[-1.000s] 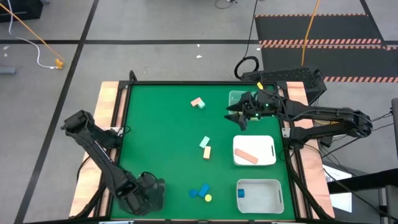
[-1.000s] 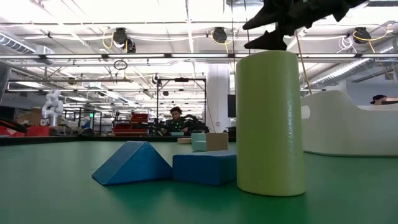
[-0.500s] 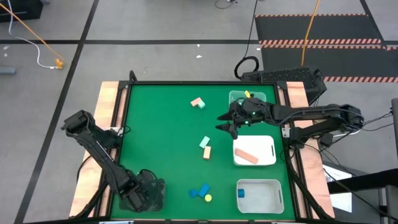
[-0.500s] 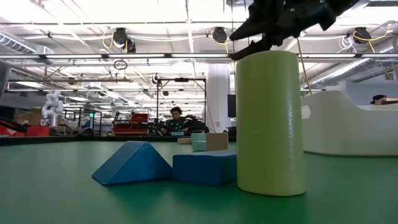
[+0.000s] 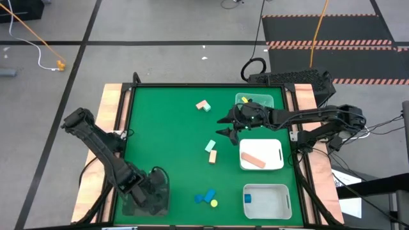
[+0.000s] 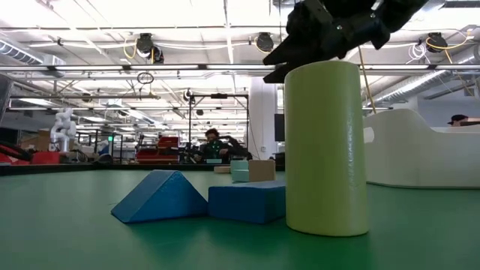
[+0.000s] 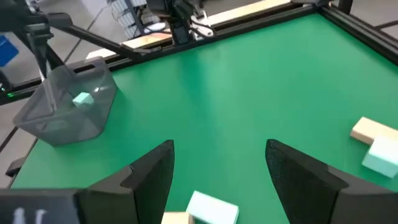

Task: Sort & place blocks by color
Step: Put the bottom light blue block into the black transparent bin

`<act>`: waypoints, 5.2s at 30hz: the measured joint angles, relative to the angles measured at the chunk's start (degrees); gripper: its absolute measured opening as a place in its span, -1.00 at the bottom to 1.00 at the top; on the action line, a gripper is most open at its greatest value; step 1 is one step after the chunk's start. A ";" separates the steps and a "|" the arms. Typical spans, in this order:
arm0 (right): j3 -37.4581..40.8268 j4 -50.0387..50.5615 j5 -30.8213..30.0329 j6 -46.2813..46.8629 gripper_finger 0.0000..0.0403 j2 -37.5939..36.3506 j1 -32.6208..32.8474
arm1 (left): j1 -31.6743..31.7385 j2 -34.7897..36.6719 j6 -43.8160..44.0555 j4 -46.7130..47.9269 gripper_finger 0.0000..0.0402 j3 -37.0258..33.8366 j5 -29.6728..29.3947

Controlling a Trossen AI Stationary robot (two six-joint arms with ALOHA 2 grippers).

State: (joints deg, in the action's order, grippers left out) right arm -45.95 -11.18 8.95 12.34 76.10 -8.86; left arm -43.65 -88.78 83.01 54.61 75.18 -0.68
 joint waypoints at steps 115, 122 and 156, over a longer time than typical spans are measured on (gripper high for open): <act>-20.00 30.14 -19.62 -38.06 -0.10 24.61 9.97 | 34.93 3.68 -62.19 0.84 0.17 0.35 -13.37; -19.96 28.42 -26.80 -20.56 -0.10 17.39 8.95 | 35.49 0.98 -61.08 -8.57 0.17 0.32 -13.47; -13.96 48.64 -28.71 9.12 -0.10 -6.59 7.69 | 36.63 -28.66 -40.66 -32.24 0.17 0.30 -23.35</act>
State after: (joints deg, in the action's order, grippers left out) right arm -59.92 37.46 -19.75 21.46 69.51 -1.17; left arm -7.02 -117.44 42.35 22.37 75.48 -24.03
